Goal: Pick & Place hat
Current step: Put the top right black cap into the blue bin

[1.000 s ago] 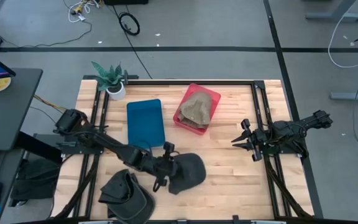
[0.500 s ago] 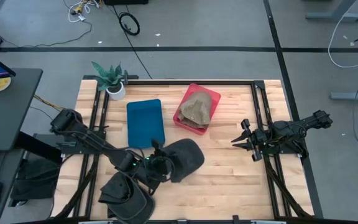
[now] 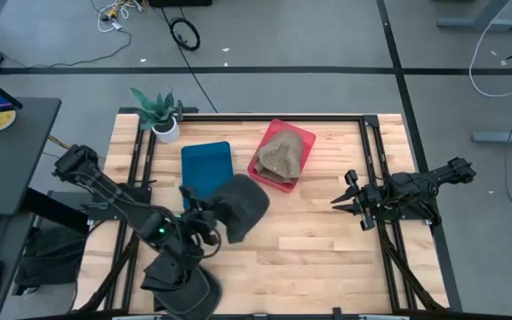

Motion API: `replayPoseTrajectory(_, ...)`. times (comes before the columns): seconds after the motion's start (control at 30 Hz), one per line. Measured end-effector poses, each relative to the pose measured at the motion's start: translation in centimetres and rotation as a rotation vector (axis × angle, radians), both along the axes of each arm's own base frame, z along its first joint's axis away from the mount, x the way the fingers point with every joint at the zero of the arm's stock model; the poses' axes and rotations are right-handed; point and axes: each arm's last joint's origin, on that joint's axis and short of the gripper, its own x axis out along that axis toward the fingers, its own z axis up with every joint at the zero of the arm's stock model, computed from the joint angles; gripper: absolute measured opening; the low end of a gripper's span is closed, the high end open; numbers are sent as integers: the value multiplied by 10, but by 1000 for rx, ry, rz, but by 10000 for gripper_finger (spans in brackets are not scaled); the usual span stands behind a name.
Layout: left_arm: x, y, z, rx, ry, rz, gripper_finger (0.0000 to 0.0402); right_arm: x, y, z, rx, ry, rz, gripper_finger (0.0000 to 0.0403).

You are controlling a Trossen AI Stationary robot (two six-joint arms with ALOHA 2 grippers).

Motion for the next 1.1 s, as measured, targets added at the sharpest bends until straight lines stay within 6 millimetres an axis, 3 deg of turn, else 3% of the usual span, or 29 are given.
replayPoseTrajectory(0.43,-52,25,8,-39,-55,161,16,0,0,0,0,0,0,71)
replayPoseTrajectory(0.73,-47,46,4,-197,-51,337,11,0,0,0,0,0,0,71)
replayPoseTrajectory(1.1,-55,97,-46,-157,33,594,11,0,0,0,0,1,0,71)
